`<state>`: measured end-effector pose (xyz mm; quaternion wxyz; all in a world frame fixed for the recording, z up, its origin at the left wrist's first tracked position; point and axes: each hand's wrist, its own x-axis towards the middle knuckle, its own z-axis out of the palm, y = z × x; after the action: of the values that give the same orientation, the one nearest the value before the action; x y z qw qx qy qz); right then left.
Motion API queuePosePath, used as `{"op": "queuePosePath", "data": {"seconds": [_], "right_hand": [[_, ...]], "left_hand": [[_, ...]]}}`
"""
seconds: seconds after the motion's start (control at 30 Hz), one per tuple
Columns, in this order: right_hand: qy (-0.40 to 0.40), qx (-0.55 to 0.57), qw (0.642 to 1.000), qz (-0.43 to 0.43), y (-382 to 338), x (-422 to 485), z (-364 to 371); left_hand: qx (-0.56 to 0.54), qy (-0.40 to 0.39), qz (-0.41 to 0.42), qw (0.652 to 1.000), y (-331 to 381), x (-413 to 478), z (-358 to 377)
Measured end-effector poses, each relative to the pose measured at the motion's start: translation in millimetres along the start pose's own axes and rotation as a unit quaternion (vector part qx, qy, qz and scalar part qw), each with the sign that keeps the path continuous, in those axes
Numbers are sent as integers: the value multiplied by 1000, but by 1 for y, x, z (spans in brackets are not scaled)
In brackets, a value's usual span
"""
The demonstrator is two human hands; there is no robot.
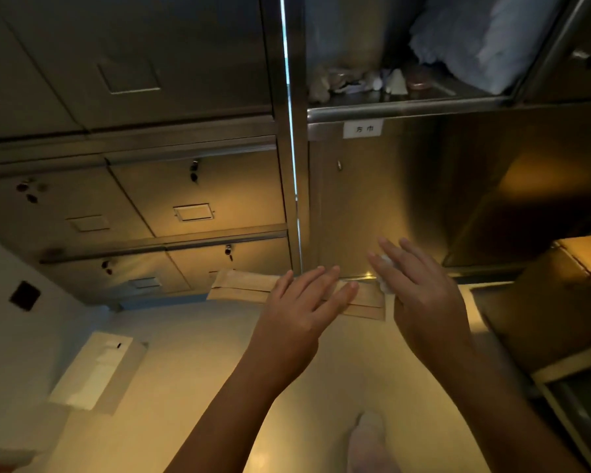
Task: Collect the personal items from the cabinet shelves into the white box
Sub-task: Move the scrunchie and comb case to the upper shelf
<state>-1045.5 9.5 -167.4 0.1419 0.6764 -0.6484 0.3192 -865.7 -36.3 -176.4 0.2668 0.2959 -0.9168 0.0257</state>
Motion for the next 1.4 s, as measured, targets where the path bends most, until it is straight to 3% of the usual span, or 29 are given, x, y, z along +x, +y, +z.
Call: {"op": "queuePosePath", "data": {"seconds": [0.53, 0.93, 1.4], "right_hand": [[11, -54, 996, 64, 210, 123, 15], [23, -80, 990, 117, 297, 183, 54], [68, -128, 980, 138, 373, 334, 128]], "left_hand": [[-47, 33, 73, 996, -8, 242, 124], [-97, 18, 127, 987, -52, 350, 194], [-147, 16, 241, 959, -165, 519, 241]]}}
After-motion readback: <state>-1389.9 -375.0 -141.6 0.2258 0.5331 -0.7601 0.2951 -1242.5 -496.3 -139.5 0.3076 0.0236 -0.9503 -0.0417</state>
